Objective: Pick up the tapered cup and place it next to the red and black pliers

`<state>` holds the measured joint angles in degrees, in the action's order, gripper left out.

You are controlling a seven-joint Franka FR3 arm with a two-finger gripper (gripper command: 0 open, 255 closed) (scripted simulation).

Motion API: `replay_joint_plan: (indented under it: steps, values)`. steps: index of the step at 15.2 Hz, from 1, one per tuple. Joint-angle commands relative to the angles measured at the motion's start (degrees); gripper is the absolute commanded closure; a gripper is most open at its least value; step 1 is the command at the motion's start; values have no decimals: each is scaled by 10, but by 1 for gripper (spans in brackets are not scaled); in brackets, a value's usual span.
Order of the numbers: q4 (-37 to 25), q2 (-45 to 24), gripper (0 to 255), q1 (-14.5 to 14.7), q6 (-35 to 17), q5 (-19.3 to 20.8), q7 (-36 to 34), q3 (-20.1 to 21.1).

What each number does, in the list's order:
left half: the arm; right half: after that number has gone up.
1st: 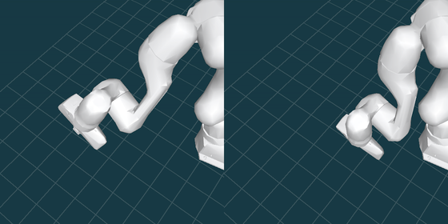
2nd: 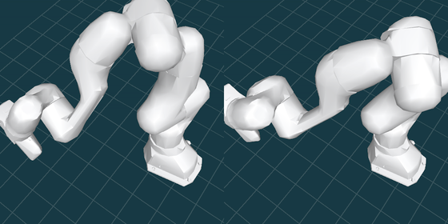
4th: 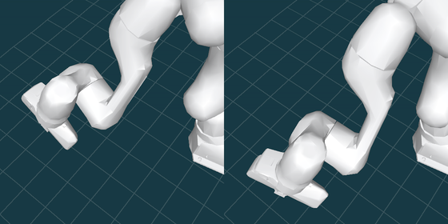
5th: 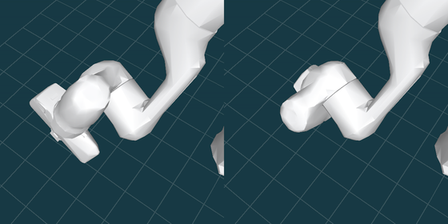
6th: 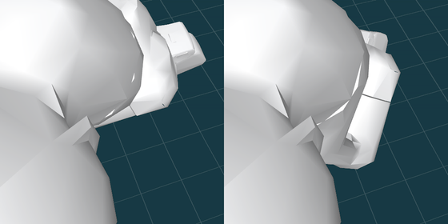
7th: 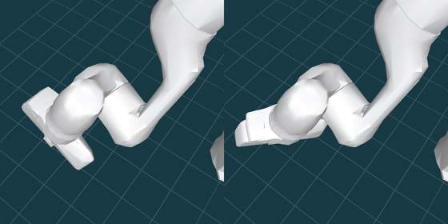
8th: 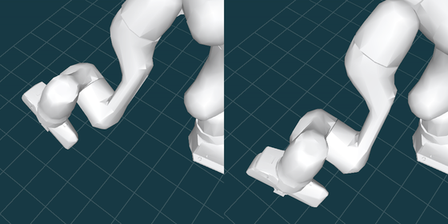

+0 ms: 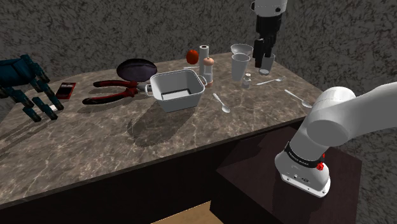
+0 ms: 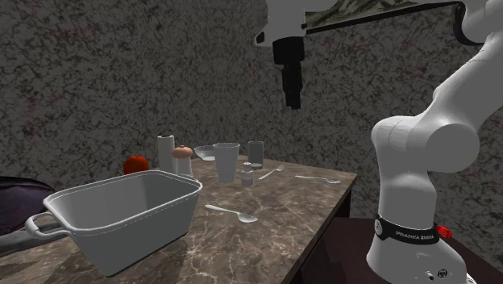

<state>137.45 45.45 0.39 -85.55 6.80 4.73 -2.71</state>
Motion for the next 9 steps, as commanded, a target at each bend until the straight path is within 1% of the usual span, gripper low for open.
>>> replay_joint_plan:
  steps: [1,5,9]
  values:
    - [0,0,0,0,0,0,0,0]
    - [12,-40,0,-10,-71,32,39,-38]
    - [12,-92,0,-19,-142,58,76,-76]
